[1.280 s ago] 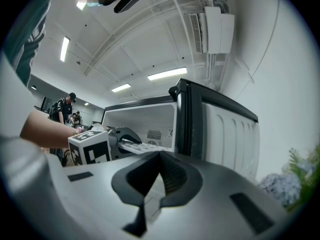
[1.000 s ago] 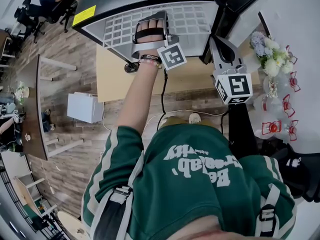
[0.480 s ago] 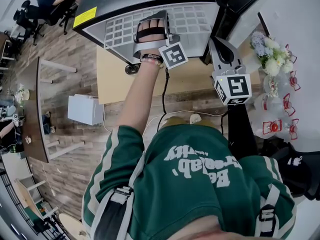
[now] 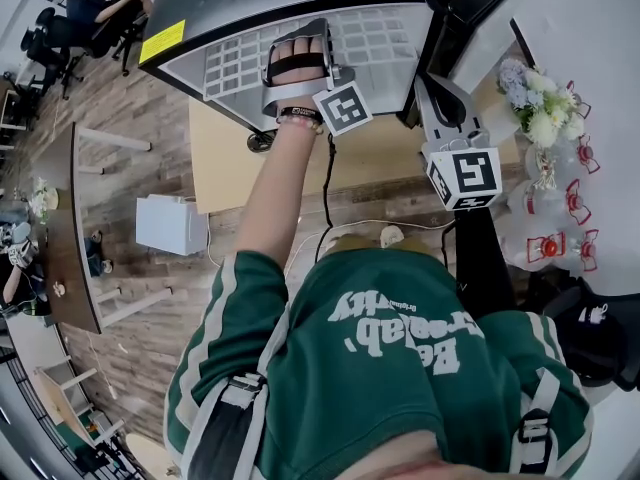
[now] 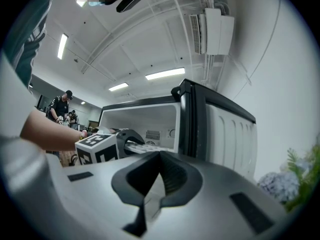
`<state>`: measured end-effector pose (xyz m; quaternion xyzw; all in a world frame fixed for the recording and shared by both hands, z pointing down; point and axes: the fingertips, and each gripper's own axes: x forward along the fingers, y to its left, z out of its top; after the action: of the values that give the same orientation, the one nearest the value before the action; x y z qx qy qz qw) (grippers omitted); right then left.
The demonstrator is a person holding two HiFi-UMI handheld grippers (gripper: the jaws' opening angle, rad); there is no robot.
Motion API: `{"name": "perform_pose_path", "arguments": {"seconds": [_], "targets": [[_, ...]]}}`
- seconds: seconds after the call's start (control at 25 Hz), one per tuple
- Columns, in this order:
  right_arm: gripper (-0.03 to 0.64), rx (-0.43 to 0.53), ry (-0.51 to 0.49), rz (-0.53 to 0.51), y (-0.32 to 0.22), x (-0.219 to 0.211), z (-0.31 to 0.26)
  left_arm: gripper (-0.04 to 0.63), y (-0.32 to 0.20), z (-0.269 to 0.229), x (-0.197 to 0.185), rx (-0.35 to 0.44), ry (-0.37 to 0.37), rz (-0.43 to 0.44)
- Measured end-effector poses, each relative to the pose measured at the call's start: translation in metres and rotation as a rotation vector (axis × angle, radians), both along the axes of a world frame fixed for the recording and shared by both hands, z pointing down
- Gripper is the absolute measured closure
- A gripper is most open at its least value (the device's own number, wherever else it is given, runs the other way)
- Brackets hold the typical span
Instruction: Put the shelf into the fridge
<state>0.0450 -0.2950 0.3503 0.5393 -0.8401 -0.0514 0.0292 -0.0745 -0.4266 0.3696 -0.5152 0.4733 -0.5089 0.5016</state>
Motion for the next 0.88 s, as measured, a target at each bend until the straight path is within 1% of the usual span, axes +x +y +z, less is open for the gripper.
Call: {"name": "perform_pose_path", "arguments": {"seconds": [0.88], "targets": [[0.614,-0.004,0.011,0.006,-0.011,0.0,0.002,0.494,-0.019,0.0,0.0,0.004,0.009,0.003]]}}
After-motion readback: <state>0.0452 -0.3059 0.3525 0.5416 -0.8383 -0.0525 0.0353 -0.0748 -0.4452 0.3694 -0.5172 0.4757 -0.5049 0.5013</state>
